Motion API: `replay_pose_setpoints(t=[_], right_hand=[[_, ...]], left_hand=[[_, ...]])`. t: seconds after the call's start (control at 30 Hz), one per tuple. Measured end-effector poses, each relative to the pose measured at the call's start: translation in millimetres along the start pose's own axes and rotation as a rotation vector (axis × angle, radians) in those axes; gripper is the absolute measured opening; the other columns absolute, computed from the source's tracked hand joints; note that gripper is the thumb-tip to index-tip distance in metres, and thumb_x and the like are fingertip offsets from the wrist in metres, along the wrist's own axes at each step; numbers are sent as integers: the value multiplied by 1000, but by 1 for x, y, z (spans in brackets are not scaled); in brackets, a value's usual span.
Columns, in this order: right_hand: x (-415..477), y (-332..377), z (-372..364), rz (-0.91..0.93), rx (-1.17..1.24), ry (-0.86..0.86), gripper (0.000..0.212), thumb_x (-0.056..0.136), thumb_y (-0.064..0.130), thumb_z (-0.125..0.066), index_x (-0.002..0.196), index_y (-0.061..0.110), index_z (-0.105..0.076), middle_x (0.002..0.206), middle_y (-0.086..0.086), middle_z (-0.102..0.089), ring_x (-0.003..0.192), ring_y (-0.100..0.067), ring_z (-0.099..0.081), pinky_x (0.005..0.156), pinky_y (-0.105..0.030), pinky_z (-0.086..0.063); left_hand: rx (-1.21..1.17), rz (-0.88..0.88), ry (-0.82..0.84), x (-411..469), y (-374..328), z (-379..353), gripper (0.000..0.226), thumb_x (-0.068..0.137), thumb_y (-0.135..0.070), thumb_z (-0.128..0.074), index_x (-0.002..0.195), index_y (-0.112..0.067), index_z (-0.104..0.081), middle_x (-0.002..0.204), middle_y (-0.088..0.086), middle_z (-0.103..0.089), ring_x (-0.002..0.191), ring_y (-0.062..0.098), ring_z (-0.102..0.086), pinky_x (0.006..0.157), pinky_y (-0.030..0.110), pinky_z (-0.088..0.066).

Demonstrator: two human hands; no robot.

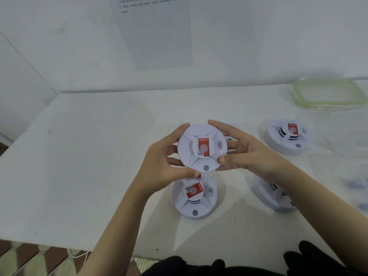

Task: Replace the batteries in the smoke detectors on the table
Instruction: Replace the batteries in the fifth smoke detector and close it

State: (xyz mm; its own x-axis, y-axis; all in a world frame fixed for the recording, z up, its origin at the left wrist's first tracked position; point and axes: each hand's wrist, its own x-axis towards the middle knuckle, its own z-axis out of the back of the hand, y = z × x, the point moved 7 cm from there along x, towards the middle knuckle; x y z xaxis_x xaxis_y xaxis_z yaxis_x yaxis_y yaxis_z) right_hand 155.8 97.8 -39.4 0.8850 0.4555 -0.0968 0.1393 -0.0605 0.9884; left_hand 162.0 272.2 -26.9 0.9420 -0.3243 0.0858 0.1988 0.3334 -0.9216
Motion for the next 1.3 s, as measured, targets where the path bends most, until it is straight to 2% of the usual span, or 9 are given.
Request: replay_pose_setpoints(t=[0.17, 0.37, 0.57, 0.77, 0.87, 1.07, 1.17, 1.3], right_hand=[[2, -1, -1, 12, 22, -21, 74, 72, 6, -69, 135, 37, -45, 116, -1, -67, 103, -24, -66, 82, -38, -56], [6, -1, -2, 9, 11, -24, 74, 72, 4, -69, 134, 38, -46, 115, -2, -67, 102, -25, -66, 80, -38, -57], [9, 0, -3, 10, -33, -34, 73, 79, -6, -66, 134, 37, -46, 113, -5, -69, 97, -25, -67, 76, -32, -56], [13, 1, -3, 16, -22, -19, 70, 73, 3, -70, 132, 35, -48, 114, -14, -67, 102, -32, -65, 85, -43, -55], [15, 1, -3, 16, -22, -14, 66, 73, 3, -70, 127, 33, -49, 111, -14, -67, 98, -31, -66, 84, -43, -55], [17, 3, -4, 26, -17, -18, 64, 73, 2, -71, 125, 32, -49, 114, -19, -64, 99, -35, -65, 87, -48, -54], [19, 4, -4, 24, -26, -30, 64, 73, 2, -71, 124, 33, -50, 116, -21, -61, 101, -38, -64, 86, -48, -54], [20, 7, -5, 25, -49, -35, 63, 77, -4, -70, 125, 31, -51, 110, -16, -62, 96, -32, -66, 85, -44, -55]], left_hand=[[-18, -11, -18, 0, -1, 3, 99, 53, -13, -89, 142, -20, -45, 126, -7, -63, 108, 11, -64, 74, 31, -60], [-15, -14, -15, 0, -1, 7, 99, 53, -14, -89, 141, -20, -46, 125, -6, -63, 108, 12, -65, 73, 30, -60], [-24, -15, -18, 1, -2, 9, 96, 52, -14, -89, 138, -20, -48, 123, -7, -63, 108, 11, -65, 71, 28, -59], [-46, -10, -40, 2, 2, 14, 96, 48, -19, -92, 132, -21, -47, 122, -3, -64, 106, 16, -66, 72, 33, -60], [-64, -5, -50, 2, 3, 15, 94, 46, -27, -91, 129, -22, -46, 122, -2, -63, 106, 17, -66, 72, 32, -59], [-62, -24, -25, 2, 3, 16, 94, 50, -28, -89, 132, -21, -43, 128, -2, -57, 108, 21, -63, 77, 38, -59], [-36, -37, -16, 2, 2, 16, 96, 50, -30, -88, 133, -23, -41, 130, -5, -55, 109, 20, -62, 78, 35, -58], [-24, -43, -36, 2, 3, 17, 92, 51, -29, -86, 132, -24, -41, 131, -7, -53, 107, 17, -63, 79, 40, -58]])
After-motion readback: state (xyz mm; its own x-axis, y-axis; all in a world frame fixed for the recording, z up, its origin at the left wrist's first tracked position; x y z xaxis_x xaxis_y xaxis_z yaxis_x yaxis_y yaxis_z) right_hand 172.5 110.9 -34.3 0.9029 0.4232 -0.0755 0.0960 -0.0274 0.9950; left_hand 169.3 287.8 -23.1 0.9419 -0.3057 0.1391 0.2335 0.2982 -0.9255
